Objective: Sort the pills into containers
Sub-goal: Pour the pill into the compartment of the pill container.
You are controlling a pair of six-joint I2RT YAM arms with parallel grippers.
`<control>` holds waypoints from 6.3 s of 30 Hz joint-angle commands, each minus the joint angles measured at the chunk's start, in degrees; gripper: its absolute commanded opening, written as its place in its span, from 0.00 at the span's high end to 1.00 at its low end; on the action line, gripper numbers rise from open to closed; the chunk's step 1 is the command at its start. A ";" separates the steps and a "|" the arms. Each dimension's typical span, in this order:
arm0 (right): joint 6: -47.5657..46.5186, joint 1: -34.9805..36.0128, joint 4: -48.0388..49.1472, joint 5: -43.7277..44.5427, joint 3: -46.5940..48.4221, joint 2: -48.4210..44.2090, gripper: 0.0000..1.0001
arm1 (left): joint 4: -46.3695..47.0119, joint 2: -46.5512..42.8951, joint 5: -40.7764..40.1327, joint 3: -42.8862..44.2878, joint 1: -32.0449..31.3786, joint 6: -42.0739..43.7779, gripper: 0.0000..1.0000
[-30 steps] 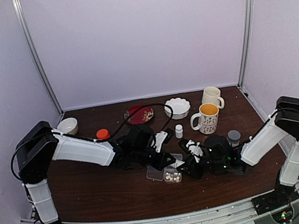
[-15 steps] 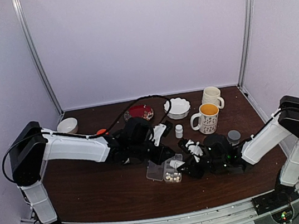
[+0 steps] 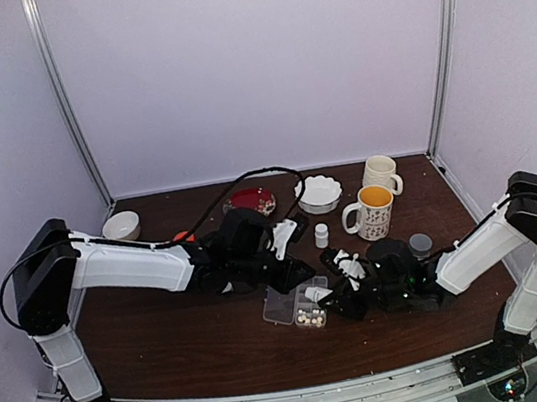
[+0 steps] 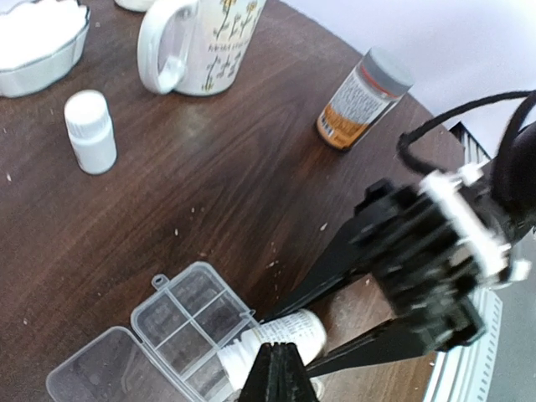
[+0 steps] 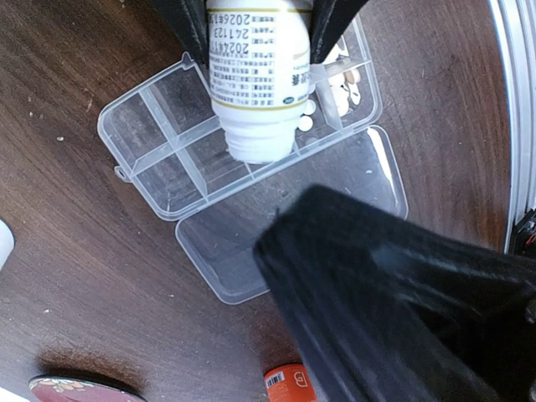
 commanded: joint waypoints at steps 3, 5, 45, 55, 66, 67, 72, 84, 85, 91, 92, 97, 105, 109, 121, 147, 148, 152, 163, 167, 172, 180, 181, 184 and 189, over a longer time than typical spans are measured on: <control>-0.44 -0.13 -0.56 -0.19 0.84 -1.37 1.00 | -0.97 4.55 1.99 -0.25 -0.37 -0.35 1.00; -0.44 -0.15 -0.65 -0.23 0.94 -1.24 1.00 | -2.02 4.69 1.89 0.21 -0.37 -0.08 1.00; -1.01 -0.12 -2.48 -0.79 2.33 -0.26 1.00 | -13.83 1.94 0.02 6.60 -0.44 3.77 1.00; -1.02 -0.13 -2.50 -0.89 2.22 -0.17 1.00 | -9.72 1.55 1.21 6.85 -0.37 2.03 1.00; -0.90 -0.14 -2.28 -0.98 2.09 -0.08 1.00 | -8.01 3.86 1.54 4.84 -0.38 1.38 1.00; -0.94 -0.13 -2.32 -1.02 2.04 -0.09 1.00 | -8.26 4.55 1.61 4.97 -0.38 1.42 1.00; -1.01 -0.13 -2.48 -1.02 2.25 -0.11 1.00 | -13.93 8.41 1.58 7.70 -0.41 2.44 1.00; -1.01 -0.15 -2.68 -0.95 2.25 -0.10 1.00 | -14.03 3.28 0.47 8.35 -0.42 3.47 1.00; -1.01 -0.15 -2.68 -1.00 2.28 -0.09 1.00 | -13.58 2.59 0.41 8.20 -0.37 3.33 1.00; -0.99 -0.13 -2.29 -1.10 1.90 -0.18 1.00 | -10.67 -0.62 0.51 6.87 -0.44 2.68 1.00; -1.00 -0.13 -1.99 -1.07 1.71 -0.37 1.00 | -10.25 -0.92 0.55 6.64 -0.42 2.59 1.00; -1.14 -0.13 -1.51 -1.02 0.96 -1.24 1.00 | -9.03 -1.50 0.69 5.88 -0.44 2.48 1.00; -1.11 -0.13 -0.64 -0.75 -0.49 -2.95 1.00 | -7.94 -1.50 0.81 5.06 -0.39 2.35 1.00; -1.14 -0.16 -0.52 -0.59 -0.84 -3.15 1.00 | -7.84 -1.37 0.94 4.90 -0.43 2.21 1.00; -1.01 -0.22 0.62 0.16 -2.92 -3.62 1.00 | -7.83 0.04 1.63 6.07 -0.44 2.13 1.00; 0.41 -1.58 6.25 0.15 -6.86 -3.91 1.00 | -6.35 4.06 4.51 8.65 -0.96 2.13 1.00; 0.53 -1.55 6.54 0.28 -7.14 -3.95 1.00 | -6.35 4.16 4.59 8.78 -0.93 2.20 1.00; 0.57 -1.63 6.53 0.28 -7.37 -3.82 1.00 | -6.35 4.64 4.26 9.46 -0.94 2.50 1.00; 0.47 -1.67 6.29 0.63 -7.34 -3.53 1.00 | -7.53 6.31 4.91 12.35 -1.64 2.55 1.00; 0.42 -1.63 5.96 0.72 -7.06 -3.52 1.00 | -7.54 7.37 4.90 10.83 -1.84 2.72 1.00; 0.40 -1.63 5.98 0.71 -7.03 -3.26 1.00 | -12.55 10.60 3.56 11.01 -2.34 4.14 1.00; 0.34 -1.70 5.51 0.62 -6.77 -3.35 1.00 | -16.12 10.37 2.76 13.56 -2.77 5.40 1.00; 0.33 -1.70 5.44 0.60 -6.77 -3.41 1.00 | -16.25 9.84 2.59 13.88 -2.75 5.50 1.00; 0.24 -1.73 5.25 0.66 -6.86 -3.61 1.00 | -16.00 7.88 2.06 14.02 -2.80 5.55 1.00; 0.24 -1.65 5.24 0.49 -6.85 -3.67 1.00 | -16.02 6.08 2.38 14.52 -2.75 5.36 1.00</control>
